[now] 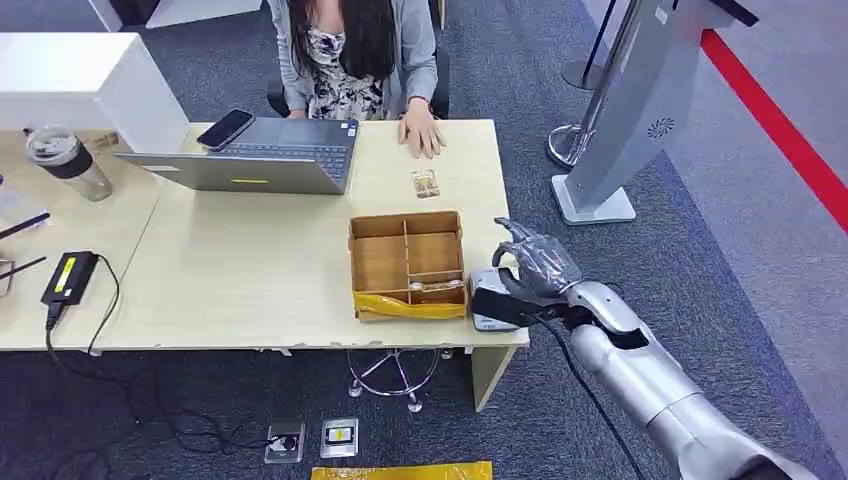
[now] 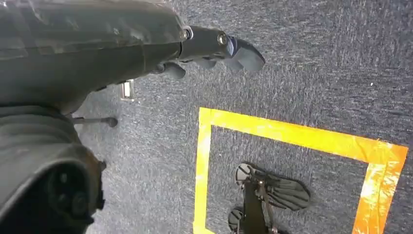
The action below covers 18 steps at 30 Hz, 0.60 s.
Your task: Pass the card to the sensor for recognition and then transmit it.
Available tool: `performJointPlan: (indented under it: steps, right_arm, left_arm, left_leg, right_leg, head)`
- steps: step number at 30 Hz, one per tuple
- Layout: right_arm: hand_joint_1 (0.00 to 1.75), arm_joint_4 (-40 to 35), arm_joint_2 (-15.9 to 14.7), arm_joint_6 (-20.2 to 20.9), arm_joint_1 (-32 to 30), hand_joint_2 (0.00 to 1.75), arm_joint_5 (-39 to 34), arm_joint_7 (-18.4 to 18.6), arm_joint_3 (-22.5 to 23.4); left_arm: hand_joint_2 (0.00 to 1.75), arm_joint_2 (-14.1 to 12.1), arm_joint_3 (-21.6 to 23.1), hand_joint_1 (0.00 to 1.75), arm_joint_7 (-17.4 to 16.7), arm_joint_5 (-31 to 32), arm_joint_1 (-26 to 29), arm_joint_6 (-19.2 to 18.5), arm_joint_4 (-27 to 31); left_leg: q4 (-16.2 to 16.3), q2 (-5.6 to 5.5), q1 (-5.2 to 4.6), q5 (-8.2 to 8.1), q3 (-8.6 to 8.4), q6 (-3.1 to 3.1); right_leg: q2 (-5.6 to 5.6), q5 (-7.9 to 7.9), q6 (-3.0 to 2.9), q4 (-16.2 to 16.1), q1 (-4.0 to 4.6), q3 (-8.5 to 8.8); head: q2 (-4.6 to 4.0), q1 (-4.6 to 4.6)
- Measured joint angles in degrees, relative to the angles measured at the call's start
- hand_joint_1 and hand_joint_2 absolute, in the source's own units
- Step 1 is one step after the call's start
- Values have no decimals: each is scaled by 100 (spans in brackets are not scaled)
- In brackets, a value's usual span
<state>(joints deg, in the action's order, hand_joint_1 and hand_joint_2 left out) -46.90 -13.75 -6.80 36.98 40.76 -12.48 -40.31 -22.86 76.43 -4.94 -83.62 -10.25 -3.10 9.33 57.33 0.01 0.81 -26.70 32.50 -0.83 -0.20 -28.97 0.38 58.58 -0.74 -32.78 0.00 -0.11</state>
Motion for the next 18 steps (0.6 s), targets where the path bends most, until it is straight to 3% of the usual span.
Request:
performJointPlan:
  steps: [18]
  right_arm:
    - [175,85,-68,-63,-7,175,-352,13,-361]
  left_arm:
    - [0,0,0,0,0,-20,9,18,0]
  left_leg:
    - [0,1,0,0,1,0]
  right_leg:
    - [0,0,0,0,0,0]
  head:
    - [0,0]
